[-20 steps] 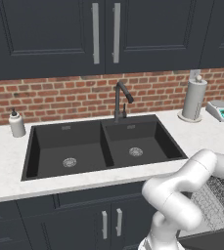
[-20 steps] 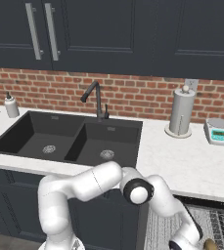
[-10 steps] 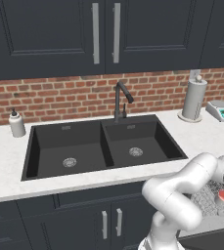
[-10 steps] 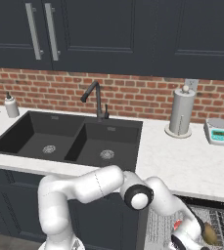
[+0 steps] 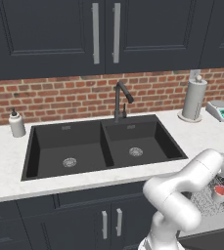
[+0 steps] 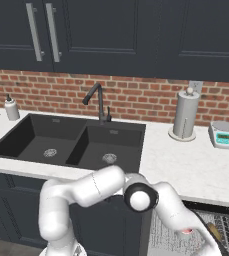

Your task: Pick up the cup and bowl from the counter, place them in the dishwasher, and close the dishwasher door.

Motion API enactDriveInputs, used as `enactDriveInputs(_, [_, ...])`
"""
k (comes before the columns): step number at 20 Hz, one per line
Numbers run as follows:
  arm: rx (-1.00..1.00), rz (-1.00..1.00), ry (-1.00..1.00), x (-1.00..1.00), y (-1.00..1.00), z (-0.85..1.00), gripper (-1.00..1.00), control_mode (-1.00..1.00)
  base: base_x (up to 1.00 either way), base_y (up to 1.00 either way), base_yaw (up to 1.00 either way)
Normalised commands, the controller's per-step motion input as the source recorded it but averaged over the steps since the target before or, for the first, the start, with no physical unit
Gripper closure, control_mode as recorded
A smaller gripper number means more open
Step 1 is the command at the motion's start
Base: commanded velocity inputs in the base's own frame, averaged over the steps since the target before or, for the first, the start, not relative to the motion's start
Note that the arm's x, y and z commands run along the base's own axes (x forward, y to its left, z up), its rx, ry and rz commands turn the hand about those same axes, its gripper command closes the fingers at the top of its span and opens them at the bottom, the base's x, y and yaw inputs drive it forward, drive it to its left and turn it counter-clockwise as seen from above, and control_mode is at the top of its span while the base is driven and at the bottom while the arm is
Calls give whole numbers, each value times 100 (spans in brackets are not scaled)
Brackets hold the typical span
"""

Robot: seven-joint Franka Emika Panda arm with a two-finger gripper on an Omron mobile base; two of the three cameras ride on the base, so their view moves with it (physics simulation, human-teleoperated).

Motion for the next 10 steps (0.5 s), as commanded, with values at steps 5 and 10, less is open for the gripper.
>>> enactDriveInputs(5, [0, 0, -1, -100, 28, 100, -100, -100, 0, 0, 0])
enactDriveInputs(10, [0, 0, 0, -100, 25, 100, -100, -100, 0, 0, 0])
